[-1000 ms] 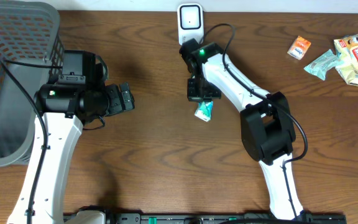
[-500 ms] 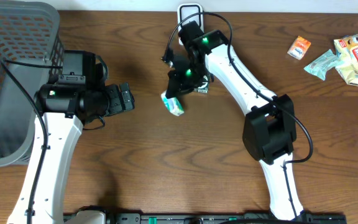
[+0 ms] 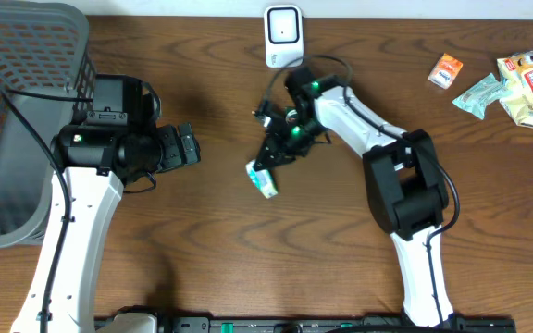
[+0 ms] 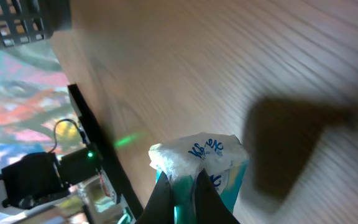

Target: Scan the item barcode

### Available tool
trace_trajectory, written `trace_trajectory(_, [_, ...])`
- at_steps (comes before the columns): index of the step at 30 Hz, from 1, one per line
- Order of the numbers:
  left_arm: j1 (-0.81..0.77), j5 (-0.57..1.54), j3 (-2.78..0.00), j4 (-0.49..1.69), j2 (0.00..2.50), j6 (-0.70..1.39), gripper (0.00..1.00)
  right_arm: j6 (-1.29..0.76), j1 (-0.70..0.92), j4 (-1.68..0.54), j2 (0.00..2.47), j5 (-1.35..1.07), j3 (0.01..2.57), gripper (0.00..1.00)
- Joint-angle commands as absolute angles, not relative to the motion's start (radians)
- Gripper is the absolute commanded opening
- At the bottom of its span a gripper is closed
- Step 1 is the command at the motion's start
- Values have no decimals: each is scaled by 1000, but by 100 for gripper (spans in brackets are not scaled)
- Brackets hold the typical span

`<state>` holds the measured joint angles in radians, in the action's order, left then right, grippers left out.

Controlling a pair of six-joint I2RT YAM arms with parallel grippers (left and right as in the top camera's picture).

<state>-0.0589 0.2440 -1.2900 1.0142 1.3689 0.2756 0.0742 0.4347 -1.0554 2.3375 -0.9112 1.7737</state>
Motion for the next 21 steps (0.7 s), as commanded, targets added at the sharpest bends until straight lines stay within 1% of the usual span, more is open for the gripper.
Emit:
trace_trajectory(1, [-54,238,-1293,1016,1369,266,97,91,367,-1057,2346,-962,1744,1])
trace_trajectory(2, [-54,238,-1293,1016,1369,266,98,91,354,-1063,2346,-954,1744,1])
trace_trajectory(4, [-54,238,-1293,1016,1369,266,98,91,321,-1074,2346,-939,1745,11])
trace_trajectory(5, [-54,238,-1293,1016,1369,266,97,91,309,-1081,2346,-933,1744,12])
trace_trajectory(15, [-54,238,-1293,1016,1369,266,98,91,232,-1187,2345,-724,1772,15])
trace_trajectory(21, [-54,238,-1293,1016,1369,266,98,84,216,-1318,2345,-605,1847,17])
